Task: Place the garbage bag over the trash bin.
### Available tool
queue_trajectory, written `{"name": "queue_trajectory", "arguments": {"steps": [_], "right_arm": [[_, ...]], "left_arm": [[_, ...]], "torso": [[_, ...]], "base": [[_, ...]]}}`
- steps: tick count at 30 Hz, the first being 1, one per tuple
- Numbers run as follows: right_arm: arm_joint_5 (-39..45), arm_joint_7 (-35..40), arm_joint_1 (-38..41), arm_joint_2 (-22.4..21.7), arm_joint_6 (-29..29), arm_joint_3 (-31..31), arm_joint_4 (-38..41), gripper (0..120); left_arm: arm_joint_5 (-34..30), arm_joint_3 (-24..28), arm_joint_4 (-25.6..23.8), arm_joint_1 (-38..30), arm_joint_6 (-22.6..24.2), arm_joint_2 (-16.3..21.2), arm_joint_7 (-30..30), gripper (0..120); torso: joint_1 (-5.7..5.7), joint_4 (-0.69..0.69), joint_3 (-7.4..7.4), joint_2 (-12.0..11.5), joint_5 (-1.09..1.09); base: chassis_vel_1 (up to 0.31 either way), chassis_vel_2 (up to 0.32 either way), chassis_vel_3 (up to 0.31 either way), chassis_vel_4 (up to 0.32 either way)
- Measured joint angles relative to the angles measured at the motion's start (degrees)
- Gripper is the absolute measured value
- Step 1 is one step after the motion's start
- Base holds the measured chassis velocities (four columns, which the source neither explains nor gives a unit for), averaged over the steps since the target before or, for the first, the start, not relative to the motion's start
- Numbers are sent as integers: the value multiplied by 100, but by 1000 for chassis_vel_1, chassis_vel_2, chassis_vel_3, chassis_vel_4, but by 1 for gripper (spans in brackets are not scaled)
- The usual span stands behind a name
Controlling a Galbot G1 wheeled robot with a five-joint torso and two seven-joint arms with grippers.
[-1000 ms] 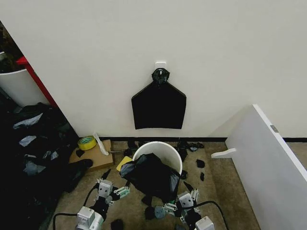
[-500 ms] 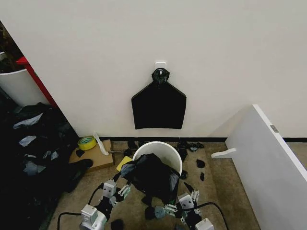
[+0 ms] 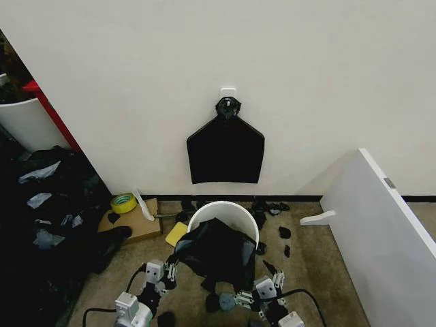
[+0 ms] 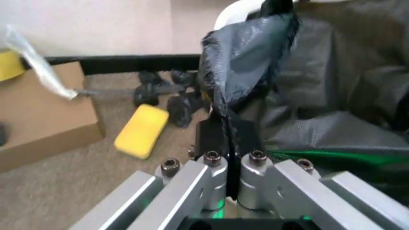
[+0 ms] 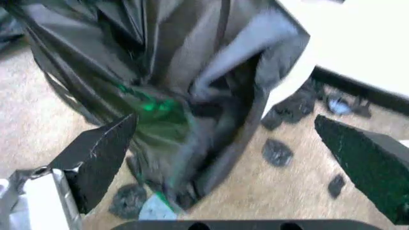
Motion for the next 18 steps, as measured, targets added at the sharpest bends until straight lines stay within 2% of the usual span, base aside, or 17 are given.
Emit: {"name": "queue_trajectory", "arguments": {"steps": [7, 18], "right_arm": [[400, 72, 134, -16, -175, 71, -117, 100], [-583, 51, 252, -23, -25, 228, -726, 99]], "left_arm": [[259, 34, 206, 43, 2, -113, -157, 0], [422, 246, 584, -91, -300, -636, -24, 0]], "torso": [[0, 0, 0, 0, 0], [0, 0, 0, 0, 0]], "base": [[0, 0, 0, 0], [0, 0, 0, 0]]}}
